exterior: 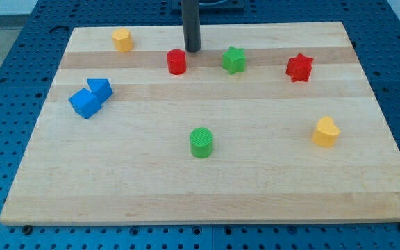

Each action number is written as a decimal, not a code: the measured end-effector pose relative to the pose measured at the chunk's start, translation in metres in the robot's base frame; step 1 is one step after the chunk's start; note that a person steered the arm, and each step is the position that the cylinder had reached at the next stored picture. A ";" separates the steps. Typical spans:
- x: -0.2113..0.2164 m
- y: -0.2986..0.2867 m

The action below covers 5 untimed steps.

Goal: Push red circle closer to the green star

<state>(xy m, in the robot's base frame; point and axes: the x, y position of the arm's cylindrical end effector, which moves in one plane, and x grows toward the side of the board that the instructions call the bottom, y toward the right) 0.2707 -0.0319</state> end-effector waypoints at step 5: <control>0.037 -0.075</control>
<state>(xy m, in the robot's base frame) 0.3075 -0.1071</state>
